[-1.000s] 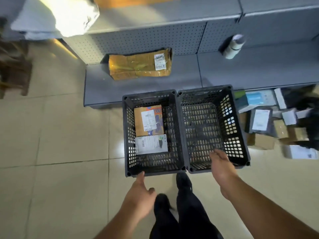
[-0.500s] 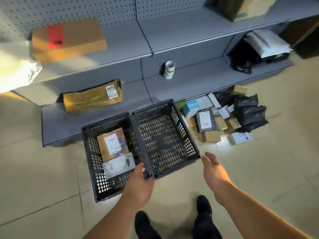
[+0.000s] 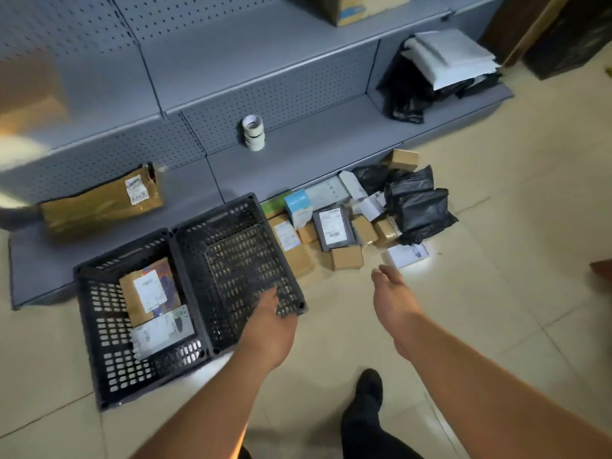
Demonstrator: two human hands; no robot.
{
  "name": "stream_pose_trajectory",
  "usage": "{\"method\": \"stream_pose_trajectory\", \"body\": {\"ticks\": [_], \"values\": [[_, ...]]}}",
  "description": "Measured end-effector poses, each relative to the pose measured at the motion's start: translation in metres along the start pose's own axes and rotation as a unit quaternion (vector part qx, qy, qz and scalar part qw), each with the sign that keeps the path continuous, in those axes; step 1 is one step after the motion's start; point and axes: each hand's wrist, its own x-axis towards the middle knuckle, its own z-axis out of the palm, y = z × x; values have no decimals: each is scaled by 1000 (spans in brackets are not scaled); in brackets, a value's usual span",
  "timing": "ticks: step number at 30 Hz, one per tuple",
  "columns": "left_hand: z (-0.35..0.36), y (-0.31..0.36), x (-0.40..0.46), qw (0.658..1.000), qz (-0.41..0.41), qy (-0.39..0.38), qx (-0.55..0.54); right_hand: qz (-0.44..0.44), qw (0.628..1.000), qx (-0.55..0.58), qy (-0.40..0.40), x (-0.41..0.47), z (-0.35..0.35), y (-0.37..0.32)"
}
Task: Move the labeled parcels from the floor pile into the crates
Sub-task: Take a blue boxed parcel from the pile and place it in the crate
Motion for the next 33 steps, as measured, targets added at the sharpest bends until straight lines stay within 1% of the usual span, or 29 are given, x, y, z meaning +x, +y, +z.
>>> {"method": "stream_pose_trajectory", "body": {"ticks": [5, 8, 10, 12, 14, 16, 19, 22, 25, 29, 33], "values": [[53, 63, 11, 1000, 3, -14, -13, -3, 1000, -6, 4, 35, -71, -5], [70, 92, 29, 1000, 0, -16, -25, -18, 999, 32, 27, 54, -89, -10], [78, 107, 42, 1000, -4, -13, -26, -21, 1000, 8, 15, 71, -95, -15], [84, 118, 55, 1000, -9, -14, -19, 1, 1000, -23, 1, 88, -97, -23], [89, 126, 70, 1000, -10, -23, -1, 8, 1000, -9, 10, 104, -97, -31], [90, 134, 87, 999, -13, -28, 21, -6, 1000, 15, 23, 117, -96, -41], [86, 147, 117, 998, -28, -34, 36, 0, 1000, 16, 15, 136, -94, -59], [78, 162, 147, 998, -39, -29, 26, 13, 999, -39, -13, 164, -91, -80], [69, 171, 174, 998, -51, -25, 15, 42, 999, -27, -20, 187, -82, -96], [60, 178, 202, 998, -64, -14, 25, 52, 998, -32, -35, 218, -71, -112], [60, 183, 231, 996, -92, 0, 9, 63, 995, -47, -62, 254, -63, -131]]}}
